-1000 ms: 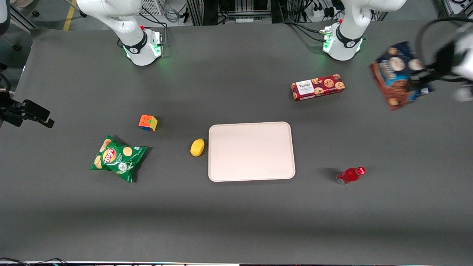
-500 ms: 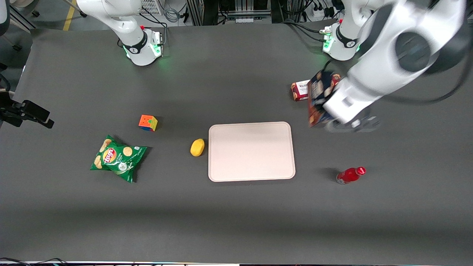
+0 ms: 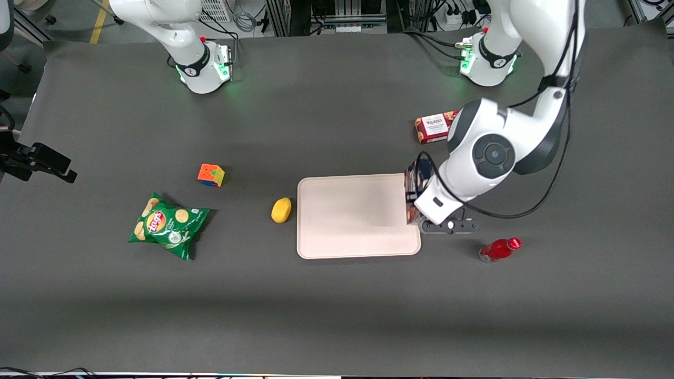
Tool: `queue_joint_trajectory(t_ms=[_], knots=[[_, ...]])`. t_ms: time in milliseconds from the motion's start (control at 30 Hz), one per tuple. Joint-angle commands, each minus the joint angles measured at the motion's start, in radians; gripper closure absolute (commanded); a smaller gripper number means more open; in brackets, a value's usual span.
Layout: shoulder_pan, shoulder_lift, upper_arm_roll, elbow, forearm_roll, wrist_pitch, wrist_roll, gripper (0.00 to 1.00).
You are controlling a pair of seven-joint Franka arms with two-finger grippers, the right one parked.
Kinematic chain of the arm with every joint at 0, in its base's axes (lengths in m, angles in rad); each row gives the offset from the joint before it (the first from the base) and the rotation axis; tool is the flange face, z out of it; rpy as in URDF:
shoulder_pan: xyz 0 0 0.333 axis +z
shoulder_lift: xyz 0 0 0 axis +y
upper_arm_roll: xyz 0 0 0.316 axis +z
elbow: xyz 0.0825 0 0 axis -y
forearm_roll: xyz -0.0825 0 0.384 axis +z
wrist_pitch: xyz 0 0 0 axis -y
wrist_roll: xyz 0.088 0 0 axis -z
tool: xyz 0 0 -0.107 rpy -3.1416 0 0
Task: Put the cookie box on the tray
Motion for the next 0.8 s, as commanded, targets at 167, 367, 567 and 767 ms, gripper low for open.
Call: queue_joint_trajectory(t_ms=[167,367,567,767], knots=[[-0.029,0.087,0.007,-0.016,0.002,0.145,0.012,1.0],[-0.027,0.09,0.009,-0.013,0.002,0.148,-0.005,0.0],[-0.006,0.015,0.022,0.0,0.002,0.061,-0.001,0.0],[0.0,-0.115,0.081,0.042,0.035,-0.114,-0.005,0.0]])
